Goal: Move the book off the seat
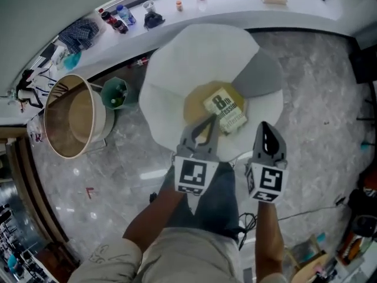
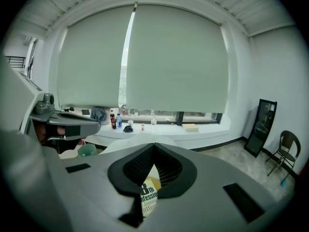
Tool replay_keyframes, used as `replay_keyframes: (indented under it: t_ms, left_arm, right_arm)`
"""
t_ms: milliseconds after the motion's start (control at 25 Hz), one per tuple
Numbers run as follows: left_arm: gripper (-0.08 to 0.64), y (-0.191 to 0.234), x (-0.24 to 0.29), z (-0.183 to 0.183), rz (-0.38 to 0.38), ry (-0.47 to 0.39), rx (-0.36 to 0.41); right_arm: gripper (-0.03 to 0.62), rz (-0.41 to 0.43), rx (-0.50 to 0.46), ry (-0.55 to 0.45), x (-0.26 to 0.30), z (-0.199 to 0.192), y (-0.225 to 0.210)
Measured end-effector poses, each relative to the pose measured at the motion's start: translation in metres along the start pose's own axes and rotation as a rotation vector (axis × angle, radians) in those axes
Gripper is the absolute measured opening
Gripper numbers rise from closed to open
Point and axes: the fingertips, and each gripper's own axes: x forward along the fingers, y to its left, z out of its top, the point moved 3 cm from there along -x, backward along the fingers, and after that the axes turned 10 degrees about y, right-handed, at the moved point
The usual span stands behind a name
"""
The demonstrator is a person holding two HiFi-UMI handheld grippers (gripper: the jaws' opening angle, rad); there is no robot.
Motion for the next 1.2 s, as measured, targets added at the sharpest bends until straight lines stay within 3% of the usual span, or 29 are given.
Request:
replay_keyframes:
  t_ms: [400, 880, 1200]
  left_arm:
    - [0.003, 0.0, 0.101, -0.113, 0.14, 0.105, -0.111]
    - [0.003, -0.001, 0.173, -0.26, 0.227, 0.234, -0.265]
    - [0.003, -0.001, 0.213, -0.326, 0.272, 0.276, -0.301]
  right_arm:
    - [0.005, 0.118, -0.072, 0.105, 0.122, -0.102, -0.021]
    - [0.005, 0.205, -0.125, 0.21, 0.234, -0.218, -0.015]
    - [0.005, 0.245, -0.181, 0.277, 0.287, -0.282, -0.018]
